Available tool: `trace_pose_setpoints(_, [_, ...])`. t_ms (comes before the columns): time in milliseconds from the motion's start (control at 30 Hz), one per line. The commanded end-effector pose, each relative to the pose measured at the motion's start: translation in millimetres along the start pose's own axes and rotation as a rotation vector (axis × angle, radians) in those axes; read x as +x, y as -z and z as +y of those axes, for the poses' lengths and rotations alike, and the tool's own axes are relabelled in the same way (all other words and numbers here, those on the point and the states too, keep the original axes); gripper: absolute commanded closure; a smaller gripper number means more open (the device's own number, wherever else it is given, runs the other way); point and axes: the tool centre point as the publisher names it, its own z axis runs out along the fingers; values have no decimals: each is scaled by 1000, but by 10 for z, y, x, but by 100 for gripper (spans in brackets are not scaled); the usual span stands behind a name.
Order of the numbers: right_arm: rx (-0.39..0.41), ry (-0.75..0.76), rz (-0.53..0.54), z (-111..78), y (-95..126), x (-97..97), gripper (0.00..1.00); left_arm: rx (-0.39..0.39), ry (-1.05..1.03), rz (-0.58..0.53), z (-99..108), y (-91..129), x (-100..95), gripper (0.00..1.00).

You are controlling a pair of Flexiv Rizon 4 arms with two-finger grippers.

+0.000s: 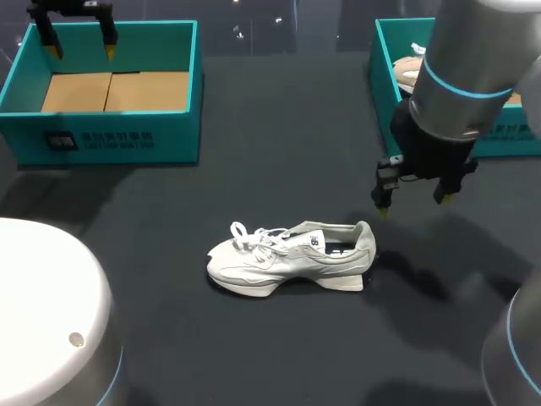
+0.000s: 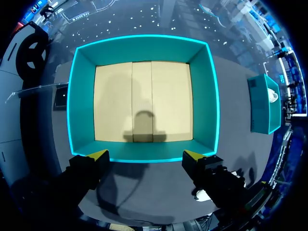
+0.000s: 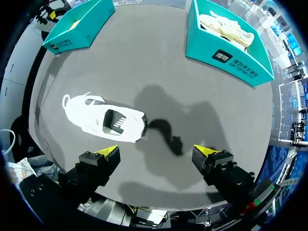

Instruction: Take the shoe out of the shoebox, open the shoe tongue, remove and reinsert the insole, then place the shoe into the shoebox

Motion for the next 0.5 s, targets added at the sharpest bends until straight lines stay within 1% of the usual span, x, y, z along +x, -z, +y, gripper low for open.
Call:
trace_pose_setpoints(33, [-255,235,364,-68,31,-172,0,-1,0,-1,-2,2,-1,0])
trace_pose_setpoints(133, [-358,391,509,-82,32,-296,0,-1,0,-1,-2,2,-1,0])
trace_pose_setpoints(233, [-461,528,591,-91,20,-393,0,-1,0,-1,-2,2,-1,0])
trace_pose_setpoints(300, [-509,610,625,-89,2,-440,0,-1,0,-1,-2,2,-1,0])
trace_pose_setpoints(333, [-517,660,631,-90,-6,-444,0,-1,0,-1,-2,2,-1,0])
trace_pose_setpoints(367, [-494,714,640,-94,-10,-441,0,-1,0,-1,-2,2,-1,0])
trace_pose_setpoints(500, [-494,714,640,-94,-10,-441,0,-1,0,-1,-2,2,-1,0])
